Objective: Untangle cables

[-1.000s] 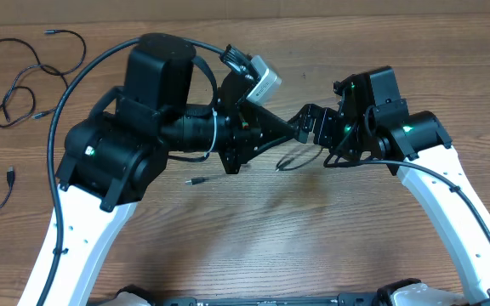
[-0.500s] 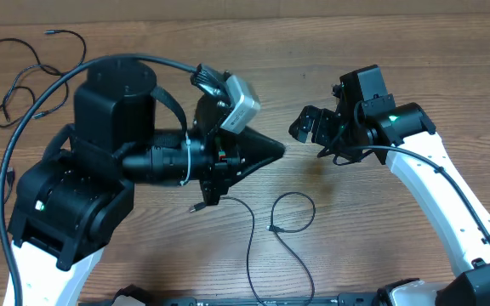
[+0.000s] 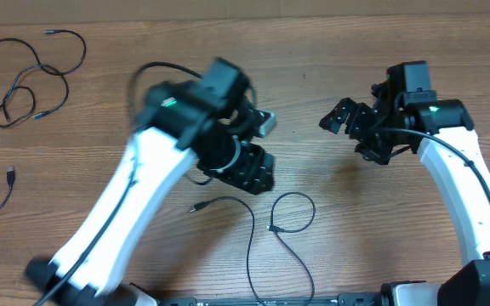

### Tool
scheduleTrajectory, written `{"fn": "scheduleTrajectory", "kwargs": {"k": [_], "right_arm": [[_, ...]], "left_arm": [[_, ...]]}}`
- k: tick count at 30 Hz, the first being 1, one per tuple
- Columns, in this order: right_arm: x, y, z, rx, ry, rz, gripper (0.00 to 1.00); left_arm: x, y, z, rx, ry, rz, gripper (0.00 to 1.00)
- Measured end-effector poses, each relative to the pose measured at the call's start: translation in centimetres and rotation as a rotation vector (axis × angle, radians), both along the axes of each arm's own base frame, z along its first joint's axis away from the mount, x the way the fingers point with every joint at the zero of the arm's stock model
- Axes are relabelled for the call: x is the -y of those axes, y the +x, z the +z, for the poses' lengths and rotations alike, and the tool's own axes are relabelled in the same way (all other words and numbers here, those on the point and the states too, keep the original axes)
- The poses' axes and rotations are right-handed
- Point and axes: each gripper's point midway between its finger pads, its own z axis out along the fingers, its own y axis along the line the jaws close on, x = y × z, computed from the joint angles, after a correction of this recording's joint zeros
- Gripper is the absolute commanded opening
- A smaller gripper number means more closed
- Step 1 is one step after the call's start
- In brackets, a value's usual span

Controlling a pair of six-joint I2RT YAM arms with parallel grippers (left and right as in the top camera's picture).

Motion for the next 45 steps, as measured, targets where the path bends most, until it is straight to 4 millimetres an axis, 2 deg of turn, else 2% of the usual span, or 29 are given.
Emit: {"fn": "scheduleTrajectory", "kwargs": {"k": [4, 6, 8, 12, 19, 22, 25, 31, 37, 39, 45], "right_arm": [[0.5, -0.1, 0.0, -0.003, 0.009, 0.007, 1.0], [0.4, -0.2, 0.1, -0.002, 0.01, 0.014, 1.0], [0.4, -0.3, 0.1, -0.002, 0.01, 0.02, 1.0], [0.4, -0.3, 0.1, 0.001, 0.008, 0.027, 1.0], [0.4, -0.3, 0.1, 0.003, 0.01, 0.031, 1.0], [0.3, -0.3, 0.1, 0.003, 0.01, 0.032, 1.0], [0.3, -0.3, 0.1, 0.005, 0.009, 0.036, 1.0], [0.3, -0.2, 0.2, 0.013, 0.006, 0.049, 1.0], [0.3, -0.2, 0.3, 0.022, 0.003, 0.062, 1.0], [0.3, -0.2, 0.3, 0.024, 0.002, 0.065, 1.0], [0.3, 0.0, 0.4, 0.036, 0.001, 0.068, 1.0]], "left_arm": [[1.4, -1.3, -4.5, -0.155, 0.167, -0.021, 0.89], [2.0, -1.8, -6.0, -0.174, 0.239, -0.024, 0.93], [2.4, -2.5, -6.6, -0.169, 0.286, -0.028, 0.96], [2.1, -4.0, -6.0, -0.167, 0.339, -0.008, 1.0], [0.2, -4.5, -2.9, -0.108, 0.333, 0.174, 1.0], [-0.3, -5.2, -3.0, -0.111, 0.343, 0.244, 1.0], [-0.8, -6.0, -5.0, -0.146, 0.398, 0.311, 1.0], [-1.9, -7.2, -11.3, -0.234, 0.51, 0.449, 1.0], [-1.1, -8.1, -16.2, -0.309, 0.465, 0.502, 1.0], [-1.5, -9.1, -17.5, -0.347, 0.477, 0.516, 1.0], [-2.8, -11.1, -20.1, -0.412, 0.515, 0.538, 0.87]]}}
